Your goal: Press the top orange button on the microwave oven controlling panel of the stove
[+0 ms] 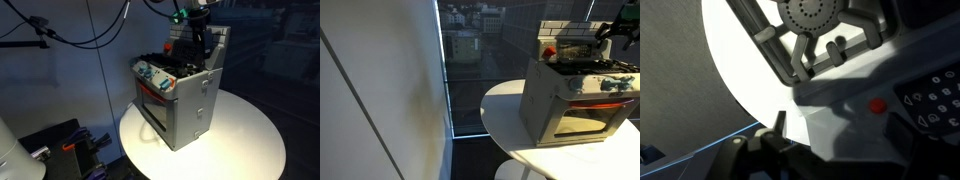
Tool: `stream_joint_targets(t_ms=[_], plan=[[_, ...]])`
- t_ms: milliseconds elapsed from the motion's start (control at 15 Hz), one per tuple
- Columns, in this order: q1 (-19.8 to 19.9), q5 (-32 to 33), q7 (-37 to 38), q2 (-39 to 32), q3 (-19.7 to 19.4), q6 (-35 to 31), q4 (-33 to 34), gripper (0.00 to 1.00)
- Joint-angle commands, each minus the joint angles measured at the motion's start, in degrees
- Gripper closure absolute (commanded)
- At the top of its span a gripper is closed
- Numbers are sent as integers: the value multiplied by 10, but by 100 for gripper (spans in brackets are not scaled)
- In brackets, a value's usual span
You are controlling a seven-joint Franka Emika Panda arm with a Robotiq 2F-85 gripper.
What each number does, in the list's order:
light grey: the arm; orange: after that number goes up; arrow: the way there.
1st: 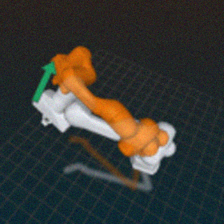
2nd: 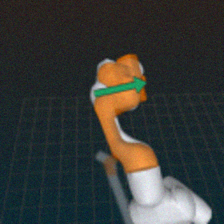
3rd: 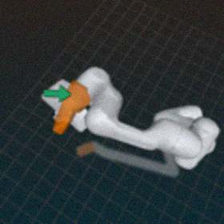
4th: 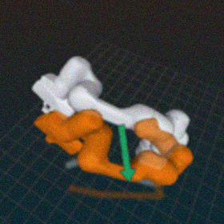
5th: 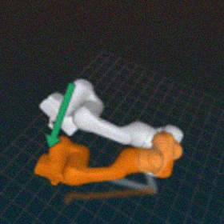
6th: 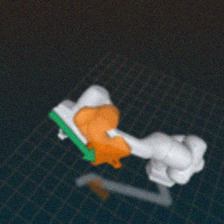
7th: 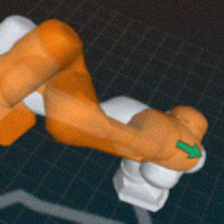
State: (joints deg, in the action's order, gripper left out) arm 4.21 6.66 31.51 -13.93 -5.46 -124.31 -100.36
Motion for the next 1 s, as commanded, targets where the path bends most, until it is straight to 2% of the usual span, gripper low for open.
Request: stream_joint_targets(t_ms=[0,333,933], plan=[[-8,-19,5,-19,-7,-2,28,0],[-8,-20,0,-7,-7,9,17,0],[-9,-36,-36,42,-2,68,-22,0]])
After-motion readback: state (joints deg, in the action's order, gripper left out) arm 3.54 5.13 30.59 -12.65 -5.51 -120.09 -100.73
